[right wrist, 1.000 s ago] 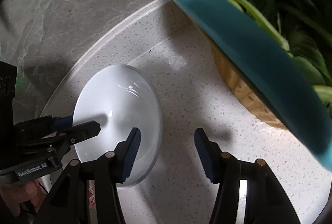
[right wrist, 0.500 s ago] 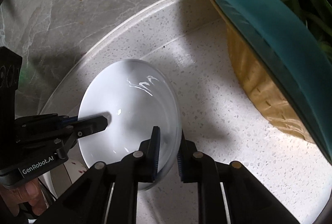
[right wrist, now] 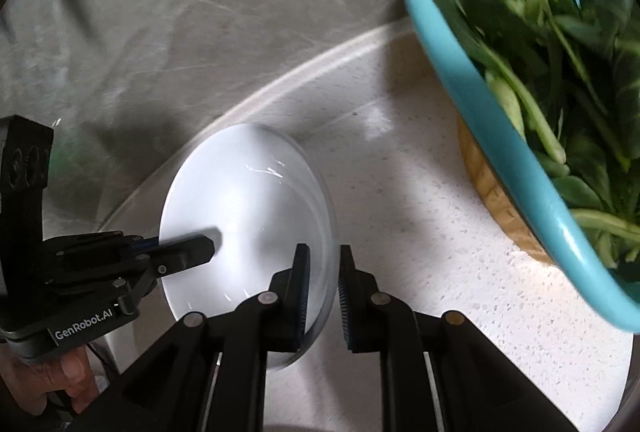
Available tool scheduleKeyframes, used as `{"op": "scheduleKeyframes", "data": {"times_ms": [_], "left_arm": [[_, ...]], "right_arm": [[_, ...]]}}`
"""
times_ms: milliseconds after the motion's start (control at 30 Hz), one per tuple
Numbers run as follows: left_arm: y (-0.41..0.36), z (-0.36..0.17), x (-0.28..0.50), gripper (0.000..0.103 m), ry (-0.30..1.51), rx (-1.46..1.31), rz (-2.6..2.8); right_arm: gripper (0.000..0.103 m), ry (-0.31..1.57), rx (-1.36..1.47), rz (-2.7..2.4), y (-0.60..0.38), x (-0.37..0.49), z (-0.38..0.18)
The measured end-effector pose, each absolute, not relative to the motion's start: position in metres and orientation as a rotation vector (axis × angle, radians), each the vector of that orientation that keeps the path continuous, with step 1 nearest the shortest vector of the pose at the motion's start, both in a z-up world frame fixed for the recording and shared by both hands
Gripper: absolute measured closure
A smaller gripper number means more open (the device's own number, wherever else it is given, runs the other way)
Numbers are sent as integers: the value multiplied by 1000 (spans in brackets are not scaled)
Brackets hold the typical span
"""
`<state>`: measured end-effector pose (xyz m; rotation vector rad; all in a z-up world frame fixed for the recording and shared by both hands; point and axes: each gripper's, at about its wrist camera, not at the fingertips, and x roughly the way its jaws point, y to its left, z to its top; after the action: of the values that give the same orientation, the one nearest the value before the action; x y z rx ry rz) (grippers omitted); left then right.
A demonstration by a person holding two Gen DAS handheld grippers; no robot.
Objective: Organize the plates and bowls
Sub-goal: 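Close both grippers on the small white bowl's rim and lift it, then carry the small white bowl over the large white bowl and lower it in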
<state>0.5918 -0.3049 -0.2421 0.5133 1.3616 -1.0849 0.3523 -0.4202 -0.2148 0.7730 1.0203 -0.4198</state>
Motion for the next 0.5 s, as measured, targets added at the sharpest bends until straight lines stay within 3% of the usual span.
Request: {"op": "scheduleKeyframes", "data": {"times_ms": [500], "left_arm": [[-145, -167, 579, 95, 1304, 332, -885]], "right_arm": [[87, 1017, 622, -144, -330, 376, -156]]}}
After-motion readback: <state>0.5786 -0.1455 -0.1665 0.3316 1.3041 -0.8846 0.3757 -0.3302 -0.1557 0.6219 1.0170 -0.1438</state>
